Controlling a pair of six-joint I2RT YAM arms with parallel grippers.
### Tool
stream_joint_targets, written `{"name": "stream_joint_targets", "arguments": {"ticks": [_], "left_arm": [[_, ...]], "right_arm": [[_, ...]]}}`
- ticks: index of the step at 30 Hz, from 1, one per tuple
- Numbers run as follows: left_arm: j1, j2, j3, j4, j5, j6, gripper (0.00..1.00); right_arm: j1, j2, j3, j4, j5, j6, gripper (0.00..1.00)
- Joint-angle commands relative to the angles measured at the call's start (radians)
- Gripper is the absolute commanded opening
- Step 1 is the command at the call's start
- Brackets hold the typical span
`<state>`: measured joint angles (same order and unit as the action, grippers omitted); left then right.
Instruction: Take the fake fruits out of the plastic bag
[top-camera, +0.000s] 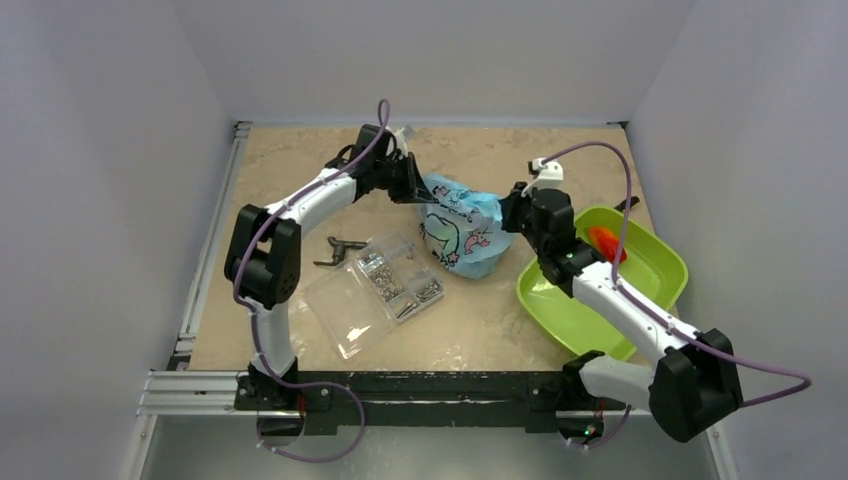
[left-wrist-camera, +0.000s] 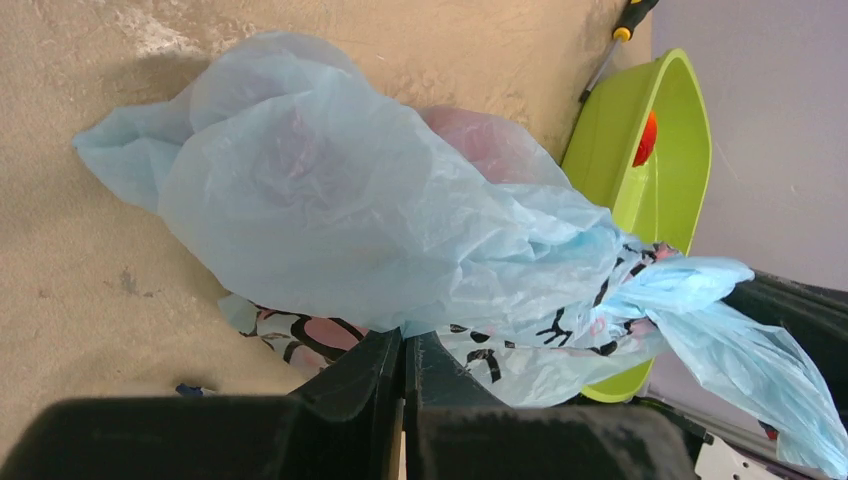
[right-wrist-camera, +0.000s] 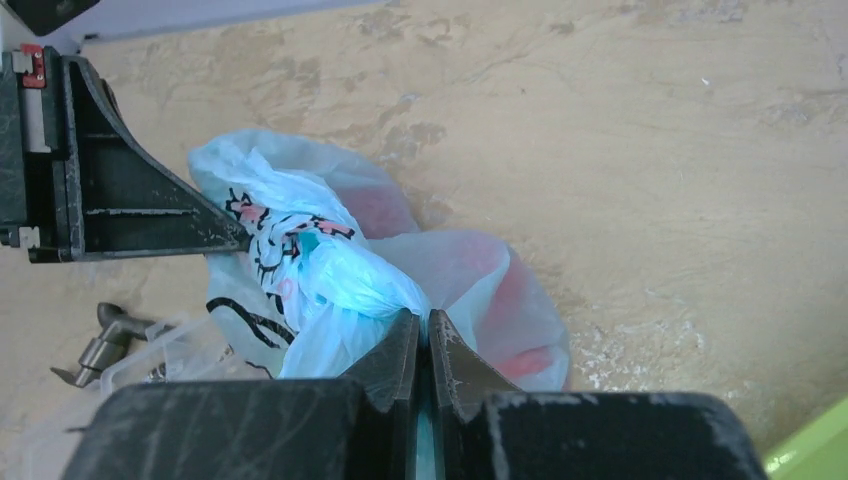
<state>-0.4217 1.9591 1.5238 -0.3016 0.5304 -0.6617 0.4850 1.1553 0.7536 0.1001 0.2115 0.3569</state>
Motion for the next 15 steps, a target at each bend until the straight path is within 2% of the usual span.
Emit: {"name": "stream_joint_targets", "arguments": {"ticks": [1, 3, 6, 8, 9, 12, 15], "left_arm": [[0.027, -0.078, 0.02, -0.01, -0.043, 0.029, 0.0], [0.025, -0.104, 0.009, 0.017, -0.023, 0.038, 0.02], [0.022, -0.162, -0.011, 0.021, -0.072, 0.104, 0.3], [0.006, -0.21, 0.006, -0.015, -0.151, 0.233, 0.47], [-0.005, -0.225, 0.015, -0.029, -0.188, 0.287, 0.59], [-0.046, -0.238, 0.036, -0.044, -0.269, 0.393, 0.86], [-0.094, -0.224, 0.035, -0.023, -0.305, 0.448, 0.94]], "right_arm": [[-0.042, -0.002, 0.025, 0.055, -0.117, 0.021, 0.0], [-0.042, 0.007, 0.041, 0.042, -0.132, -0.004, 0.0], [-0.042, 0.006, 0.053, 0.036, -0.135, -0.043, 0.0], [-0.042, 0.006, 0.062, 0.033, -0.152, -0.074, 0.0], [-0.042, 0.007, 0.069, 0.027, -0.16, -0.098, 0.0], [-0.042, 0.013, 0.088, 0.007, -0.205, -0.161, 0.0], [-0.043, 0.011, 0.077, 0.018, -0.248, -0.16, 0.0]]}}
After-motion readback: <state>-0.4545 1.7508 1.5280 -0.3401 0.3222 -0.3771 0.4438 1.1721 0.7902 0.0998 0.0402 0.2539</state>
